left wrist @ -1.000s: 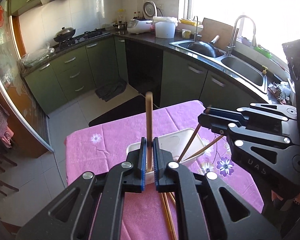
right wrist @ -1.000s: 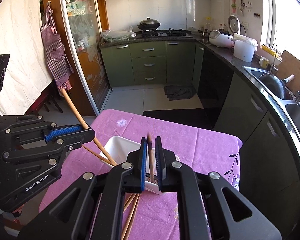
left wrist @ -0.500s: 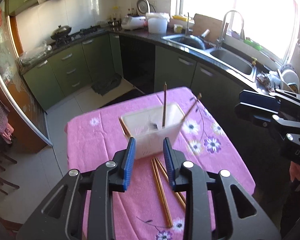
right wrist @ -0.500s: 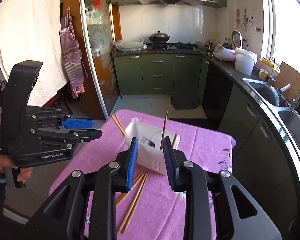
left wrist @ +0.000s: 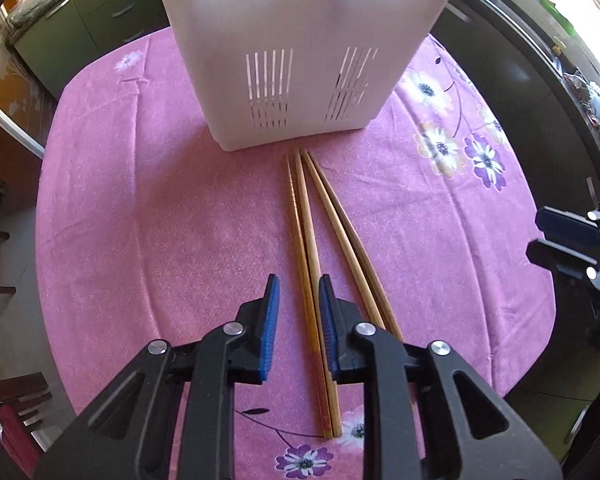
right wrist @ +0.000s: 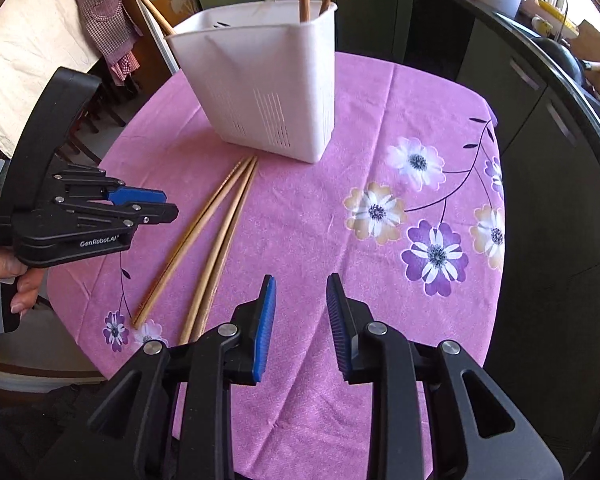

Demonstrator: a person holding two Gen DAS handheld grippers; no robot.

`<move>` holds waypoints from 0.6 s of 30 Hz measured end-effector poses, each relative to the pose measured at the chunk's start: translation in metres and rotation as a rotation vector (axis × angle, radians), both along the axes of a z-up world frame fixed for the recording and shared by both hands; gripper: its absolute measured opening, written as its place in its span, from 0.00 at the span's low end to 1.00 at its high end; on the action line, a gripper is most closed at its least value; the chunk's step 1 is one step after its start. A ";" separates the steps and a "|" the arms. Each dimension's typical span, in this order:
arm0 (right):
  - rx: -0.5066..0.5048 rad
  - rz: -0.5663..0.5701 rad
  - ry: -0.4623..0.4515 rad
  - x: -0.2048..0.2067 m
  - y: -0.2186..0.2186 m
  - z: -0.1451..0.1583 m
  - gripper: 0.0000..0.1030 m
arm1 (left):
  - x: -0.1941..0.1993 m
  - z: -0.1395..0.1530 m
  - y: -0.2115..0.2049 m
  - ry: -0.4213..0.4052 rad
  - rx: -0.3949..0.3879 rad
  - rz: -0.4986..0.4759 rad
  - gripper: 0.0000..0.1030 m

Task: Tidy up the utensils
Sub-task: 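Grasp a loose bamboo chopstick with the left tool while the right tool grasps another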

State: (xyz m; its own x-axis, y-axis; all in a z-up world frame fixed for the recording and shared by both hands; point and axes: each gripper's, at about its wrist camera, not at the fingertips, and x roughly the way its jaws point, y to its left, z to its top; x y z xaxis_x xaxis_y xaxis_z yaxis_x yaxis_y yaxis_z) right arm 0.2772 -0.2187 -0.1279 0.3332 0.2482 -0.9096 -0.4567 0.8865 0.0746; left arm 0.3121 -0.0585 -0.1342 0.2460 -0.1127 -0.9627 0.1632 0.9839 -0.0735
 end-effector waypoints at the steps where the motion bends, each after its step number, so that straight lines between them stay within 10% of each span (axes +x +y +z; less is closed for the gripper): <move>1: -0.005 0.003 0.010 0.001 0.000 -0.004 0.26 | 0.004 -0.004 0.000 0.006 0.003 0.007 0.16; 18: 0.014 -0.004 0.056 0.015 -0.006 -0.019 0.26 | 0.029 -0.028 -0.023 0.061 0.064 0.009 0.12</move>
State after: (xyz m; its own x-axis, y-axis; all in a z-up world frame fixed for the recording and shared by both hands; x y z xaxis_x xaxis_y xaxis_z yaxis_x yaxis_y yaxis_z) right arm 0.2923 -0.2246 -0.1473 0.2831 0.2602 -0.9231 -0.4483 0.8868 0.1125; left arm 0.3410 -0.0814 -0.1626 0.1879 -0.0489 -0.9810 0.1513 0.9883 -0.0203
